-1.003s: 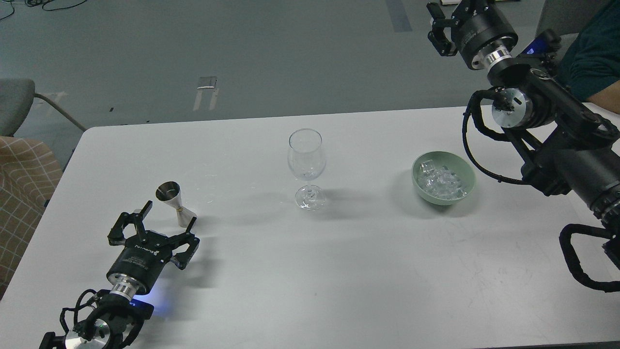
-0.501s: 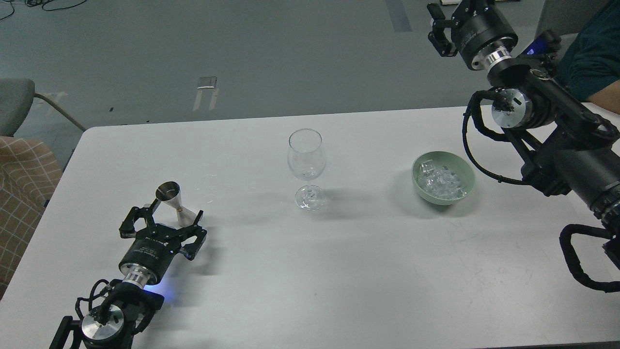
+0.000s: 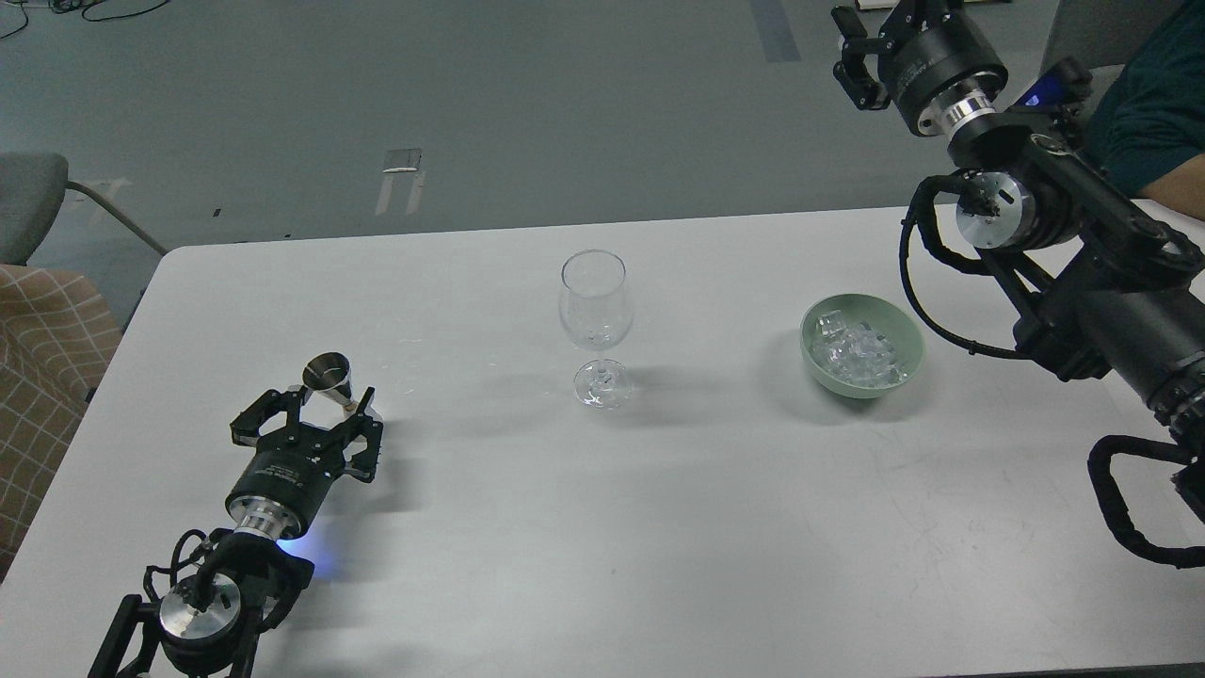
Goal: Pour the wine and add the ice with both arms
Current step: 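Close the left gripper around the silver jigger, then lift the jigger with the left gripper and carry it toward the wine glass, then tilt the jigger over the wine glass rim with the left gripper, then hold the jigger tipped over the glass to pour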
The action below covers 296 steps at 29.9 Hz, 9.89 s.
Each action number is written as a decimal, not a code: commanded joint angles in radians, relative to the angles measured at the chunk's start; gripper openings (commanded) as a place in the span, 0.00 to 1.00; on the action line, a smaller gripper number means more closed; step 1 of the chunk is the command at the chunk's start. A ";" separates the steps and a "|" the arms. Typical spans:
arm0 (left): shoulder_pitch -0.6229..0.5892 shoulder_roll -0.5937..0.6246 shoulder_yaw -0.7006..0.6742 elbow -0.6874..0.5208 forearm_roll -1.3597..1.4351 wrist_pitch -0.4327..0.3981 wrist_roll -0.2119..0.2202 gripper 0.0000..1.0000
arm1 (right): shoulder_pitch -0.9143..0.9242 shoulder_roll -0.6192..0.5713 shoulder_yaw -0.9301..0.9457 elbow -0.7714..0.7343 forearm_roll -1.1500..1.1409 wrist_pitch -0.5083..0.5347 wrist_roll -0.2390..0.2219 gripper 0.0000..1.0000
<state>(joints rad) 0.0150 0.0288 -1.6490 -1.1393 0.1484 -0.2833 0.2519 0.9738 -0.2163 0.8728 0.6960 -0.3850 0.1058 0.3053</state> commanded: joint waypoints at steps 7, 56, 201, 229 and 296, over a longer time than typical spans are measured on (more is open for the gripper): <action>-0.006 -0.001 0.000 0.016 0.026 -0.002 0.000 0.38 | 0.000 0.000 0.002 0.000 0.000 0.000 0.000 1.00; -0.084 -0.024 0.005 0.070 0.010 -0.016 0.000 0.08 | -0.010 -0.020 0.000 0.014 0.000 -0.002 0.000 1.00; -0.351 -0.029 0.480 -0.318 0.474 0.429 -0.022 0.00 | -0.090 -0.040 0.003 0.066 0.000 -0.018 0.005 1.00; -0.340 -0.029 0.517 -0.316 0.573 0.429 -0.146 0.01 | -0.098 -0.038 0.003 0.066 0.000 -0.018 0.008 1.00; -0.337 -0.029 0.560 -0.231 0.869 0.358 -0.313 0.03 | -0.106 -0.040 0.005 0.066 0.000 -0.018 0.012 1.00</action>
<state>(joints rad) -0.3235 0.0000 -1.0891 -1.3713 0.9982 0.0749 -0.0571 0.8682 -0.2561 0.8775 0.7624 -0.3850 0.0874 0.3172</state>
